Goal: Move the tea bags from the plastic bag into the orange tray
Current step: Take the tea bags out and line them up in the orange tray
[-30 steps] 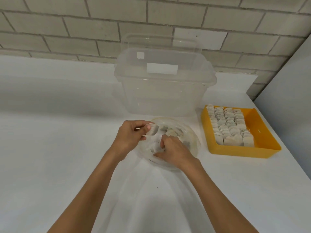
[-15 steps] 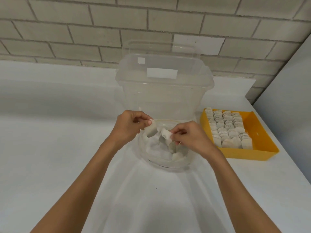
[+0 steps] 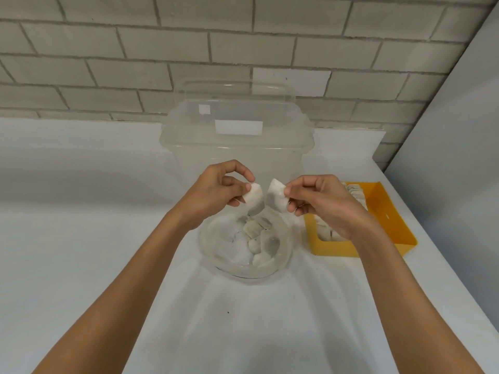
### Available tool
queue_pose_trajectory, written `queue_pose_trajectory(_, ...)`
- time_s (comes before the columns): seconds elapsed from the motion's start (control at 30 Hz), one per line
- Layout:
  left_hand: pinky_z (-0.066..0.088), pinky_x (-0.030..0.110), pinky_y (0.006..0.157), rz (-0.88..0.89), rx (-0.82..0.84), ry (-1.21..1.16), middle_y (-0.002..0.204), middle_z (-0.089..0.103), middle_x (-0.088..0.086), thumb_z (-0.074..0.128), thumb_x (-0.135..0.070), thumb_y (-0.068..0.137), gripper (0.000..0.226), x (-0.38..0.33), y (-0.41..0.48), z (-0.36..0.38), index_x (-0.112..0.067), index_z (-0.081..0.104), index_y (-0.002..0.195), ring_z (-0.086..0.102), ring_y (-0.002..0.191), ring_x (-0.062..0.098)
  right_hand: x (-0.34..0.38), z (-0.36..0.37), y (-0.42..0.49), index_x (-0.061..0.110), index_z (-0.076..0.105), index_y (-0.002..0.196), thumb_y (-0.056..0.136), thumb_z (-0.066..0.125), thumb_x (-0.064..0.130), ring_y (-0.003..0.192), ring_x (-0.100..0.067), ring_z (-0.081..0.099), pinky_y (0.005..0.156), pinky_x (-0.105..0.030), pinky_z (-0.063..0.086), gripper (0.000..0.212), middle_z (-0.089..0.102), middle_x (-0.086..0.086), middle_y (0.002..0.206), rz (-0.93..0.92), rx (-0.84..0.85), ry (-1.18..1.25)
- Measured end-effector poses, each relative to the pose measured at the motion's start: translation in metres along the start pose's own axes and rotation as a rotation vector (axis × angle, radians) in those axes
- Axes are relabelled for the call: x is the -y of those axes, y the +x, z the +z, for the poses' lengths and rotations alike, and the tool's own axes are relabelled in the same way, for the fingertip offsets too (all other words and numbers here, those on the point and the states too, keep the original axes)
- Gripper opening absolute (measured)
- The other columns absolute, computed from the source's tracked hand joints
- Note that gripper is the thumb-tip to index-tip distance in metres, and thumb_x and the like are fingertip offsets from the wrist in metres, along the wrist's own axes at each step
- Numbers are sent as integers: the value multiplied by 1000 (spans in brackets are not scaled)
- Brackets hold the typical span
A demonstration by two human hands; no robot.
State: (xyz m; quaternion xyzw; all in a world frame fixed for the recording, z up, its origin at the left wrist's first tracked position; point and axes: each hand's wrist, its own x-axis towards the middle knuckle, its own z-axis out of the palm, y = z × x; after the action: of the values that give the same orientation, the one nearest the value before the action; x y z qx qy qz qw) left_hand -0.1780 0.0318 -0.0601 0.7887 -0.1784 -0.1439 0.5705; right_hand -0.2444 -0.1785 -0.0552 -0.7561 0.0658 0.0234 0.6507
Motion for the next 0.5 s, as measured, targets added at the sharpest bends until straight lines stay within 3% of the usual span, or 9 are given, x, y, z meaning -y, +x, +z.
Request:
queue_pose_trajectory(0.13, 53, 17, 68, 39, 65, 43, 96, 69, 18, 56, -3, 92, 18, -19, 12, 17, -12, 72, 90, 60, 75, 15, 6, -40, -1, 2, 70, 96, 86, 66, 1, 56, -11, 63, 57, -20, 53, 12, 67, -10, 67, -51, -90, -100)
queue_pose_trajectory(0.33, 50, 19, 69, 88, 106, 90, 81, 68, 4, 57, -8, 92, 18, -46, 35, 58, -18, 70, 98, 63, 67, 4, 5, -124, 12, 15, 70, 88, 87, 67, 12, 57, -7, 66, 55, -11, 46, 5, 71, -1, 71, -101, -282, -535)
queue_pose_trajectory(0.5, 48, 19, 68, 99, 138, 90, 84, 70, 5, 57, -8, 93, 18, -57, 45, 94, -19, 70, 100, 63, 68, 4, -24, -179, 42, 10, 71, 92, 85, 60, 6, 70, -14, 59, 65, -23, 45, 14, 69, -6, 89, -62, -313, -935)
